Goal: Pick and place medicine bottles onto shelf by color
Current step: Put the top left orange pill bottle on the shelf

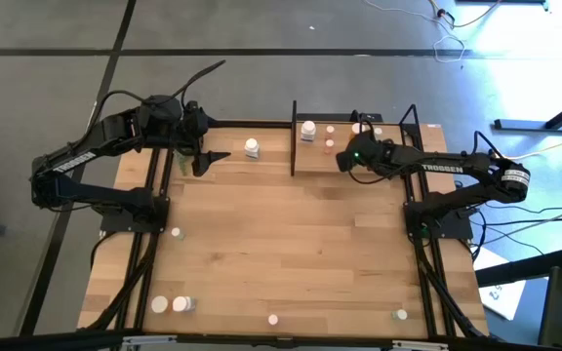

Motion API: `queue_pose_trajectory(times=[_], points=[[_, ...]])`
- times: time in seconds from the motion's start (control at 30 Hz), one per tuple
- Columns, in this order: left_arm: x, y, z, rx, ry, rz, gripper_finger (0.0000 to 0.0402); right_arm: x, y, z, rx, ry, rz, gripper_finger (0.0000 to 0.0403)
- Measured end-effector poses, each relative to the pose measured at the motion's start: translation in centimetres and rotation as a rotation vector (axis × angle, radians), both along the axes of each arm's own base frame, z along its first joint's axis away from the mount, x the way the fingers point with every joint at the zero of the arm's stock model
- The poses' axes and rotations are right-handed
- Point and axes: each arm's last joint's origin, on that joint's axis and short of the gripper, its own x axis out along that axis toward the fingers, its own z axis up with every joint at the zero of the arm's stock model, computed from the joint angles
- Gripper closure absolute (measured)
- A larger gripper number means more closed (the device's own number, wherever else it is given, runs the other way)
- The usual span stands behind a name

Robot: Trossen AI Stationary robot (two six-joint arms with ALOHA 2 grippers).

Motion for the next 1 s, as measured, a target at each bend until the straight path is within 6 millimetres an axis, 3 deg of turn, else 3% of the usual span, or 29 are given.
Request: queue_pose_trajectory(times=[0.63,1.0], points=[[0.0,0.0,0.0,0.001,0.001,0.002,0.0014,0.3,-0.5,0.9,-0.130,0.052,0.061,0.0128],[0.0,0.0,0.0,0.000,0.001,0.002,0.0014,1.1,-0.2,6.0,-0.193,0.006,0.156,0.0128]])
